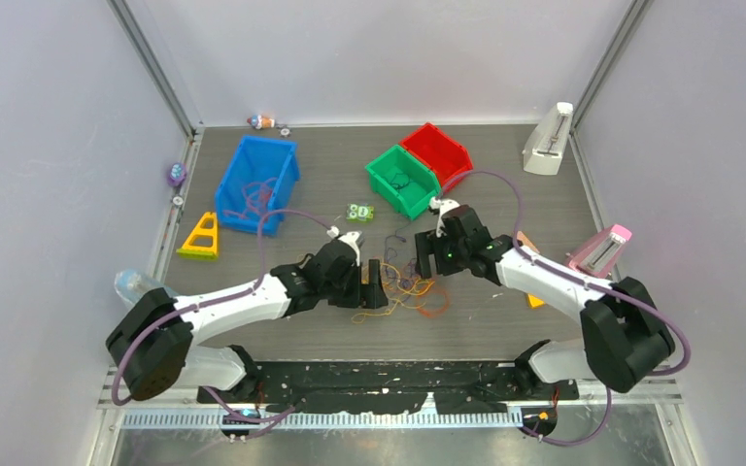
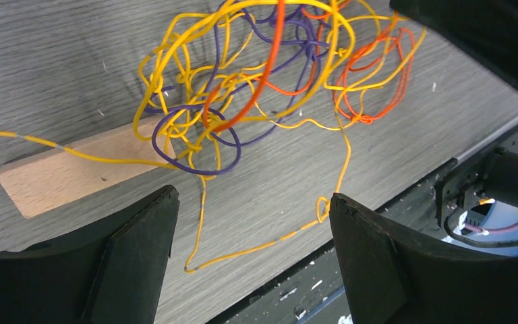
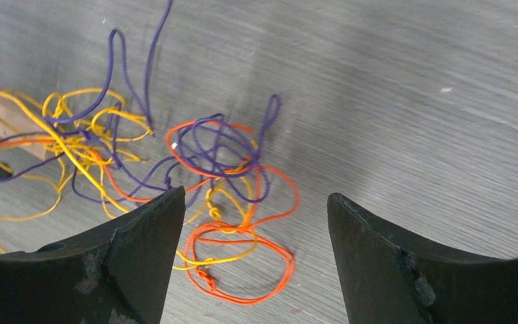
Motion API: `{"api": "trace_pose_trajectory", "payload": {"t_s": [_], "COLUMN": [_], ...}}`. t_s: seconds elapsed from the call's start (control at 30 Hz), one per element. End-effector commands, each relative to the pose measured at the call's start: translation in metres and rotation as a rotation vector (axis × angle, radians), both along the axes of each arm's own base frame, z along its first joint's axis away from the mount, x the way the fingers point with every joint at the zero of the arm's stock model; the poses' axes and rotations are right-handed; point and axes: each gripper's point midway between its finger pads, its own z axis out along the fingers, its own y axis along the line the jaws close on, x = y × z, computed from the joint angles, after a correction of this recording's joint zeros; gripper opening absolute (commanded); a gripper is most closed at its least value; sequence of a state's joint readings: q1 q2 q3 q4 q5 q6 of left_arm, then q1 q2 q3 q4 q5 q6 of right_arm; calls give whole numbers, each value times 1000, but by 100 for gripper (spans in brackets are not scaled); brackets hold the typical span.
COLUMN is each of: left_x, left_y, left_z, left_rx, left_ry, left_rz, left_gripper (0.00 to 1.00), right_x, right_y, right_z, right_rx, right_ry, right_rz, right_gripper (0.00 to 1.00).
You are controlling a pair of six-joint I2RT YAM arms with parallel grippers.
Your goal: Untangle the cables
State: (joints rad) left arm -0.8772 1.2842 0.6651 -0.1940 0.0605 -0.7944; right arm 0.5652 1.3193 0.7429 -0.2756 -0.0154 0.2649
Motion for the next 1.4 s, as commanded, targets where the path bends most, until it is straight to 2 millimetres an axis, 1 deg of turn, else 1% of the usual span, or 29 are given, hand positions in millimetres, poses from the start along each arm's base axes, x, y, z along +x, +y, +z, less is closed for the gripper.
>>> {"api": "trace_pose_trajectory", "payload": {"t_s": [0.0, 0.03, 0.1, 0.13, 0.17, 0.23, 0.27, 0.3, 0.33, 0.37, 0.4, 0.43, 0.47, 0.5, 0.57, 0.7, 0.73, 0.77, 0.83, 0.87, 0.97, 1.0, 1.1, 1.13, 1.17, 1.2, 1.23, 1.27, 1.37], "left_x": [23, 26, 33, 35, 37, 43, 46, 48, 52, 55, 58, 61, 64, 67, 72, 90, 93, 97, 101, 103, 105, 105, 102, 101, 99, 98, 96, 94, 88], "left_y": [-18, -16, -11, -10, -8, -3, 0, 3, 6, 7, 8, 8, 7, 6, 4, 7, 7, 8, 10, 12, 25, 32, 54, 62, 68, 74, 79, 85, 95], "left_z": [18, 16, 14, 12, 10, 5, 3, 1, 1, 0, 0, 1, 0, 0, -1, 4, 6, 7, 9, 10, 11, 10, 11, 12, 13, 14, 16, 16, 23], "left_rx": [-54, -34, 6, 26, 48, 98, 127, 151, 169, 184, 193, 200, 208, 218, 243, 322, 338, 351, 367, 366, 357, 356, 339, 333, 322, 310, 301, 301, 292], "left_ry": [-68, -77, -100, -105, -109, -115, -118, -124, -135, -146, -156, -167, -172, -178, -185, -227, -239, -249, -258, -254, -245, -246, -244, -246, -243, -244, -249, -251, -269], "left_rz": [45, 54, 68, 72, 70, 82, 96, 108, 118, 129, 137, 141, 143, 142, 137, 162, 166, 167, 168, 169, 187, 198, 226, 238, 242, 247, 250, 256, 263], "left_gripper": [82, 81, 79, 78, 76, 73, 71, 69, 67, 64, 62, 59, 55, 53, 47, 43, 39, 31, 9, 1, 0, 0, 0, 0, 0, 0, 0, 0, 0], "right_x": [-5, -4, -4, -3, -2, 0, 2, 6, 5, 9, 7, 10, 9, 9, 6, -6, -10, -11, -17, -21, -26, -25, -30, -31, -33, -33, -36, -35, -38], "right_y": [39, 40, 42, 45, 43, 42, 40, 34, 31, 29, 25, 25, 21, 21, 18, 12, 6, 5, -1, -6, -24, -38, -65, -70, -80, -85, -92, -96, -102], "right_z": [4, 2, -12, -13, -22, -29, -29, -29, -30, -23, -24, -14, -13, -6, 1, 6, 4, 9, 12, 14, 17, 20, 22, 28, 26, 32, 29, 35, 39], "right_rx": [75, 62, 22, 17, -9, -41, -55, -71, -78, -64, -66, -48, -47, -32, -22, -17, -31, -21, -14, -14, -31, -59, -97, -69, -90, -60, -71, -47, -26], "right_ry": [8, 9, 41, 46, 60, 66, 59, 42, 38, 6, 2, -33, -43, -61, -70, -53, -42, -51, -53, -57, -62, -85, -109, -131, -142, -162, -168, -185, -203], "right_rz": [162, 158, 150, 145, 124, 96, 77, 31, 17, -6, -17, -37, -47, -51, -55, -58, -68, -78, -99, -110, -204, -278, -402, -442, -477, -513, -537, -562, -575], "right_gripper": [82, 82, 80, 77, 75, 62, 47, 40, 31, 29, 23, 16, 14, 10, 6, 5, 5, 5, 5, 5, 5, 6, 5, 5, 5, 6, 7, 11, 19]}}
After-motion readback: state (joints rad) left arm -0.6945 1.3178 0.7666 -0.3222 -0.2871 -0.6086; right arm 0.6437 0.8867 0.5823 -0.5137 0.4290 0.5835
